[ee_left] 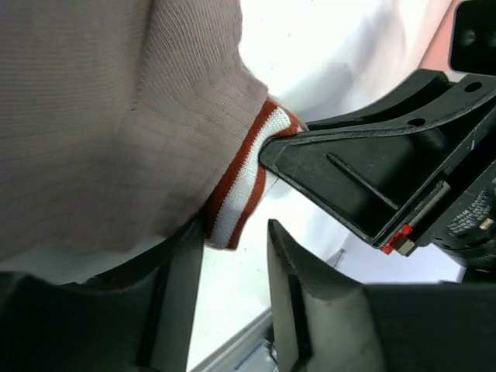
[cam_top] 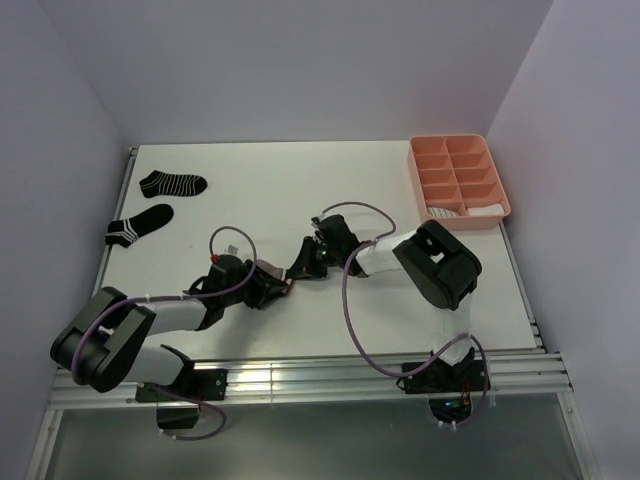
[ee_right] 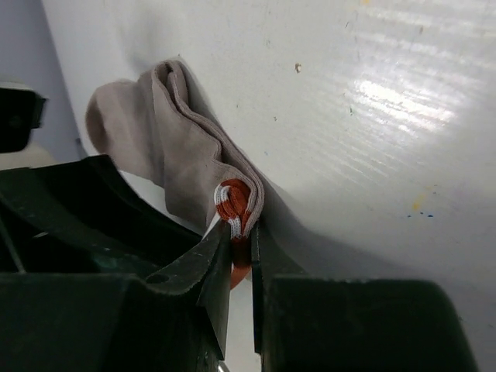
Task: Roll the socks
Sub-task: Roll the sock at the center of the board.
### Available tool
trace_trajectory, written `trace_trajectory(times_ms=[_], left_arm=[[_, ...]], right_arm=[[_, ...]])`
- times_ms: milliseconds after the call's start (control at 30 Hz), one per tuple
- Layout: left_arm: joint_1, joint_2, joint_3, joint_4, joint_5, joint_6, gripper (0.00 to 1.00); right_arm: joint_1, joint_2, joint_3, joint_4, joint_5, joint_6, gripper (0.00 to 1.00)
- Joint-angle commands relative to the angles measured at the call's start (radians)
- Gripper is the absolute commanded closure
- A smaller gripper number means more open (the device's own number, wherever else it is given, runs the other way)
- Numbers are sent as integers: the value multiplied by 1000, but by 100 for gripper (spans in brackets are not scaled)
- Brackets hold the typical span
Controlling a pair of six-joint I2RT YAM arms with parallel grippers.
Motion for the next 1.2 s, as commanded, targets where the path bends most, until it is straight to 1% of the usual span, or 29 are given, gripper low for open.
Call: trace_trajectory(times_ms=[0,133,233,367,500,667,767,867,1000,1167], left_arm=[[2,-69,39,-258,-107,115,55],[2,-178,79,-368,-203,192,54],[2,-201,104,-405,-258,244,55],[2,-166,139,-425,-333,292,56],[4,-91,189,-428,-394,310,57],[11,10,251,-423,-424,341,60],[16,41,275,-420,-439,355,60],[21,55,297,-419,-448,370,60],[21,54,303,-399,-439,397,59],[21,63,295,-362,-431,417,59]], right_arm=[[-19,-44,52,-260,147,-135,100],[-25,-60,111,-388,216,-208,100],[-25,-60,169,-528,265,-245,100],[-25,-54,243,-646,323,-282,100],[-25,-31,316,-750,369,-313,100],[-25,-14,373,-895,470,-323,100],[-25,5,421,-986,536,-322,100],[-23,28,465,-1056,569,-319,100],[-22,67,503,-1110,610,-305,100],[-11,111,540,-1160,624,-296,100]])
